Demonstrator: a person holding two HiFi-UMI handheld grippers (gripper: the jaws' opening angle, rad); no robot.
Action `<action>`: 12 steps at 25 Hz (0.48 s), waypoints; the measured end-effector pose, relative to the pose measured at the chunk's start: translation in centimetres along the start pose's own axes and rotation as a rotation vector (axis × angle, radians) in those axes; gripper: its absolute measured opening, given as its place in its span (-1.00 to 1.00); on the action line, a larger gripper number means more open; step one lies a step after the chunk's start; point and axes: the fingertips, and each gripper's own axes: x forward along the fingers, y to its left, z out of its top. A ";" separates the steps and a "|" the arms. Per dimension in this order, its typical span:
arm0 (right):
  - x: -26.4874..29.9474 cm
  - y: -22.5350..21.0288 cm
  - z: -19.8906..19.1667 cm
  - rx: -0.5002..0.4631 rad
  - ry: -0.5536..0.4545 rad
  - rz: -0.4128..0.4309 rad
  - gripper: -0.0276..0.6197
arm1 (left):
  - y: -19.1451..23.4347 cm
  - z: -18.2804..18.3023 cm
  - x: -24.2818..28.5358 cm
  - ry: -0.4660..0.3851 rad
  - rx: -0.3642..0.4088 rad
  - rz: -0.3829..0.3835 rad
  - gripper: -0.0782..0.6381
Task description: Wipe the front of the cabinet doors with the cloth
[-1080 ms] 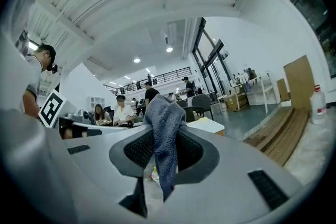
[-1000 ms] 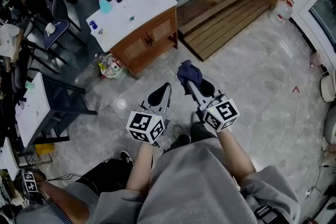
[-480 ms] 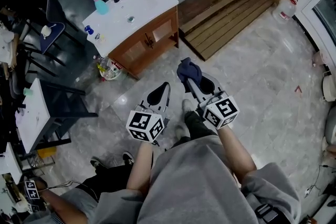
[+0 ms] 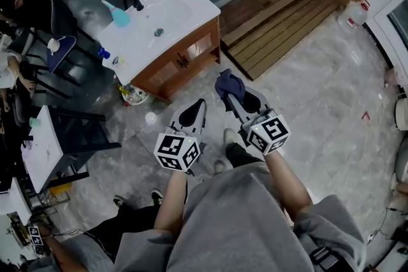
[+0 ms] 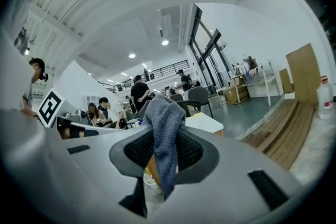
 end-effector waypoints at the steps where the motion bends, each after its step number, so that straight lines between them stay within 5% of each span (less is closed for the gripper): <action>1: 0.5 -0.6 0.1 0.003 0.003 0.002 -0.64 | 0.3 0.1 0.6 0.004 -0.001 0.004 -0.76; 12: 4.7 -6.3 0.6 0.058 0.018 0.024 -0.64 | 2.7 0.6 6.7 0.064 -0.005 0.041 -0.76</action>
